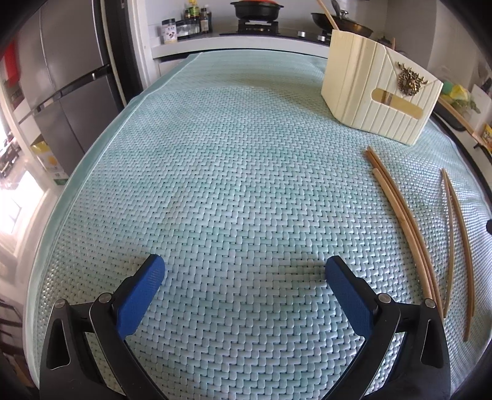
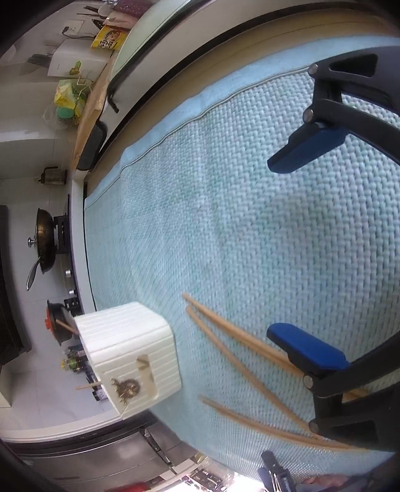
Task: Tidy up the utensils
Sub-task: 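Move the right tool back over the loose wooden chopsticks and open it, then close the right tool on one wooden chopstick and lift it, then carry the chopstick upright with the right tool over the caddy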
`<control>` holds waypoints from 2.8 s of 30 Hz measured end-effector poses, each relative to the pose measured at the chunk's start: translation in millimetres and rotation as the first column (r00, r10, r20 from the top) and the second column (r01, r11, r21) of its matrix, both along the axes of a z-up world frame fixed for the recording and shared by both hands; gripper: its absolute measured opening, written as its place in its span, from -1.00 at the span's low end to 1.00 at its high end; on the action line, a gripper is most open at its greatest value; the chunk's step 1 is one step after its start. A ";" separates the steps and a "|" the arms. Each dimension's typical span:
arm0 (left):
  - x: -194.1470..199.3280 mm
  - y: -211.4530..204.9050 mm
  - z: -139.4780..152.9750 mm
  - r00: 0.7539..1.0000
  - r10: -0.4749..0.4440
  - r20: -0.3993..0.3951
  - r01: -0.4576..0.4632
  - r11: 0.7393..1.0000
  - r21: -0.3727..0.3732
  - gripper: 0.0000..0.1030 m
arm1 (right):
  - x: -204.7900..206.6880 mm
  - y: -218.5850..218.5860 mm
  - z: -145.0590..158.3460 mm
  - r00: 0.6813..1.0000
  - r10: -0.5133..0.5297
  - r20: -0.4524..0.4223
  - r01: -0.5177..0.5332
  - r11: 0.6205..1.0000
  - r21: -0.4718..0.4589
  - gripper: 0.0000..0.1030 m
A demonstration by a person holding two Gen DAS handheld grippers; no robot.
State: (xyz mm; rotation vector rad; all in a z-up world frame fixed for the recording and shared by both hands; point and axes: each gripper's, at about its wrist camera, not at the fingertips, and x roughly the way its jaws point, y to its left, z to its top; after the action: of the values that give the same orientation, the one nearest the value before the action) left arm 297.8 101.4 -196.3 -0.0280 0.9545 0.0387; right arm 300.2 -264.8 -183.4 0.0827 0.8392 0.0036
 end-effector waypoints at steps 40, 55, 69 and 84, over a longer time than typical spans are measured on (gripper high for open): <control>48.0 -79.9 11.0 0.987 -0.153 -0.050 0.151 0.988 -0.036 0.99 | 29.7 49.7 -19.6 0.996 0.069 -0.058 -0.074 0.993 -0.096 0.04; 57.7 -75.3 11.7 0.981 -0.171 -0.092 0.168 0.985 -0.043 0.72 | 43.1 44.0 -16.0 0.988 0.097 -0.121 -0.106 0.992 -0.069 0.04; 82.9 -99.0 19.2 0.951 -0.245 -0.186 0.239 0.969 -0.054 -0.83 | 119.1 34.9 -9.4 0.954 0.095 -0.283 -0.075 0.994 0.083 -0.86; 50.8 -60.7 124.7 0.963 -0.245 0.110 0.264 0.939 -0.222 -0.91 | 72.2 -1.1 94.1 0.986 0.157 0.061 -0.168 0.945 0.282 -0.87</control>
State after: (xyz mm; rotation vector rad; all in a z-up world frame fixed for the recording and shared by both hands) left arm 348.6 40.7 -71.7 -0.1235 0.8709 -0.3140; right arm 372.4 -265.9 -89.3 0.2851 0.8010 0.2823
